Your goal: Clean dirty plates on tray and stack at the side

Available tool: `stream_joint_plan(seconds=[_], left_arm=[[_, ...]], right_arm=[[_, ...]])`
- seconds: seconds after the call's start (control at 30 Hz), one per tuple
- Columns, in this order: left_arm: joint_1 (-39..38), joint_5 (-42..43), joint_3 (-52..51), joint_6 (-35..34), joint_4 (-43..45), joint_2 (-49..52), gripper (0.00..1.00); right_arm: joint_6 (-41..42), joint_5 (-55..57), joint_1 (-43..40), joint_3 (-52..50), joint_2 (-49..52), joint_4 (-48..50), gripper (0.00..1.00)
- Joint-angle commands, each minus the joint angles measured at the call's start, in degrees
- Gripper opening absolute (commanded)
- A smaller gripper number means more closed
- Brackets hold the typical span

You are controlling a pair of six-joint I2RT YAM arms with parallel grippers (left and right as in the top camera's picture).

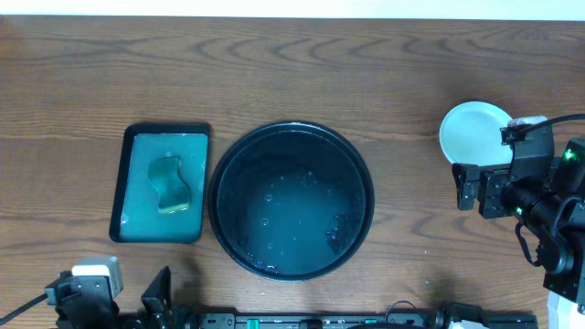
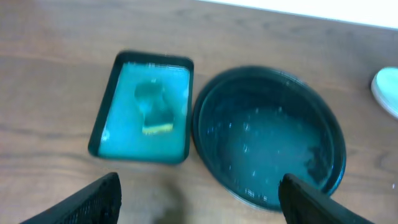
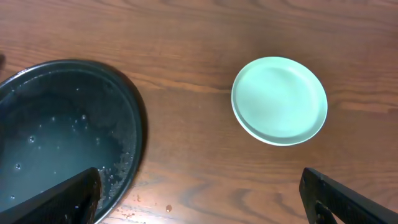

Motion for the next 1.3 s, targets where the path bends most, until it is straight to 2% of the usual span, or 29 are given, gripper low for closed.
stream_joint_plan(seconds=[0.0, 0.13, 0.3, 0.5, 0.8, 0.93, 1.27], left_arm=[[-0.2, 0.5, 0.4, 0.6, -0.6, 0.2, 0.81], [-0.2, -2.0, 0.0, 1.3, 3.6, 0.1, 0.81], [-0.2, -5.5, -5.8, 2.3, 19.2, -1.6, 0.81], [-0.2, -5.5, -24.2, 3.0, 45.5, -11.1, 0.81], [1.6, -3.3, -49.6, 2.7, 76.8, -22.0, 0.81], [1.7, -3.0, -56.5, 2.7, 87.3, -23.4, 0.81], [4.1, -1.4, -69.4, 2.7, 106.1, -23.5, 0.81]], right_arm=[[-0.6, 0.1, 0.3, 0.5, 0.0, -0.1, 0.99], [-0.6, 0.1, 0.3, 0.5, 0.0, -0.1, 0.99], [-0.6, 0.1, 0.3, 0.5, 0.0, -0.1, 0.99], [-0.6, 0.1, 0.3, 0.5, 0.0, -0.1, 0.99], [-0.6, 0.1, 0.3, 0.5, 0.0, -0.1, 0.99], [-0.6, 0.1, 0.3, 0.5, 0.0, -0.1, 0.99], [-0.6, 0.1, 0.3, 0.5, 0.0, -0.1, 0.99]])
